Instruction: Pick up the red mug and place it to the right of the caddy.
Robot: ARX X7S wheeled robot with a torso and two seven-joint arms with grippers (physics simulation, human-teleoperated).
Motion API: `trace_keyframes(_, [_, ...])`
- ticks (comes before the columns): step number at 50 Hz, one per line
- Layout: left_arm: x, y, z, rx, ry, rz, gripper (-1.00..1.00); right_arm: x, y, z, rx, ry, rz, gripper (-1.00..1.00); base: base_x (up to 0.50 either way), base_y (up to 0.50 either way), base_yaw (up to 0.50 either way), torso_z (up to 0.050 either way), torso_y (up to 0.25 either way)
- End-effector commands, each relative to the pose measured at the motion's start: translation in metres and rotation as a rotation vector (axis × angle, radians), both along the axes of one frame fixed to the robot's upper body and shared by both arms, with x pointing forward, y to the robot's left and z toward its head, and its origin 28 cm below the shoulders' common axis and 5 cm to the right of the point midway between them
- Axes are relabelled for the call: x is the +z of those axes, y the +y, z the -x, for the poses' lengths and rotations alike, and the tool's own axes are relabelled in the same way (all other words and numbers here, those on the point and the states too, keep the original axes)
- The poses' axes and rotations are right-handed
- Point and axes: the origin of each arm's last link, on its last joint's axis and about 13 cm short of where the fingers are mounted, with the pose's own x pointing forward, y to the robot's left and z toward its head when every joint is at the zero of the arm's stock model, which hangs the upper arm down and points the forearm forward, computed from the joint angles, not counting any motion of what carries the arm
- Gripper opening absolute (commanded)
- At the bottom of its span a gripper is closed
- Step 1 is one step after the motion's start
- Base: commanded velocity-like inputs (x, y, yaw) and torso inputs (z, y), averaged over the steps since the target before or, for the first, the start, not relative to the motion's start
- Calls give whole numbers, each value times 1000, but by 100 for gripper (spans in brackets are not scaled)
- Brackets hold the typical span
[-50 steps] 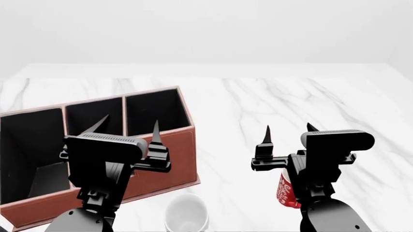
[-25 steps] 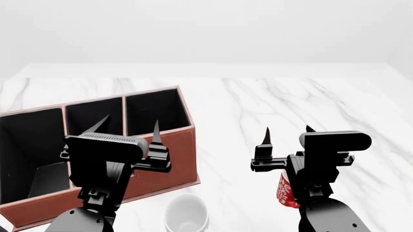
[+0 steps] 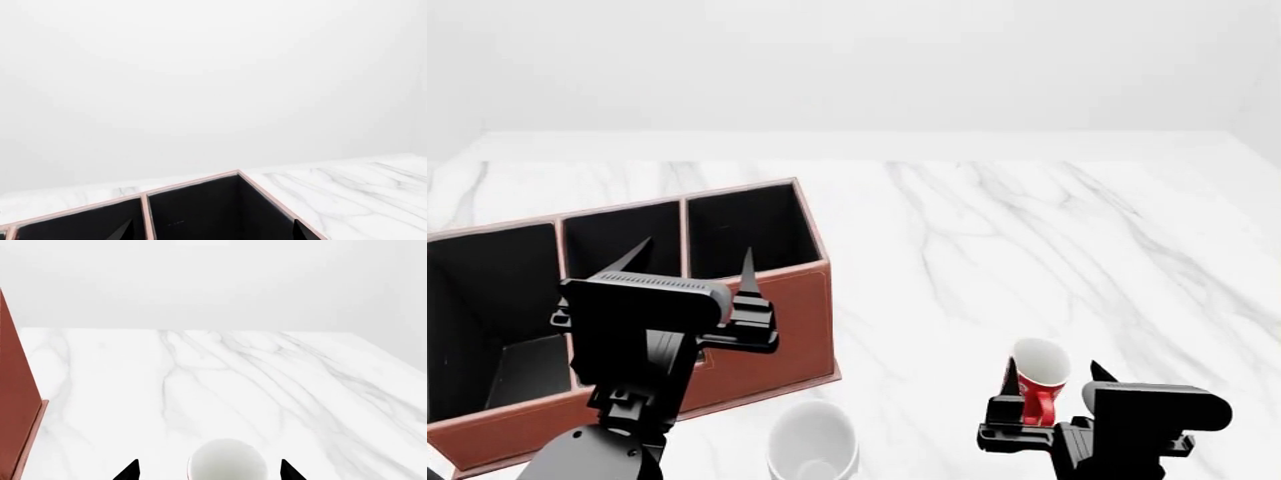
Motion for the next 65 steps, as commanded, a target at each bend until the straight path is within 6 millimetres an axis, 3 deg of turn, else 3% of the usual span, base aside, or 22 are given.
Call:
trace_keyframes(1, [0,1,-1,4,1,1,100,-16,-5,15,-16,42,-6,100,0,0,0,0,0])
trace_keyframes(65, [0,1,-3,8,5,1,100,-63,-13,-25,-40,294,-76,100,0,0,0,0,0])
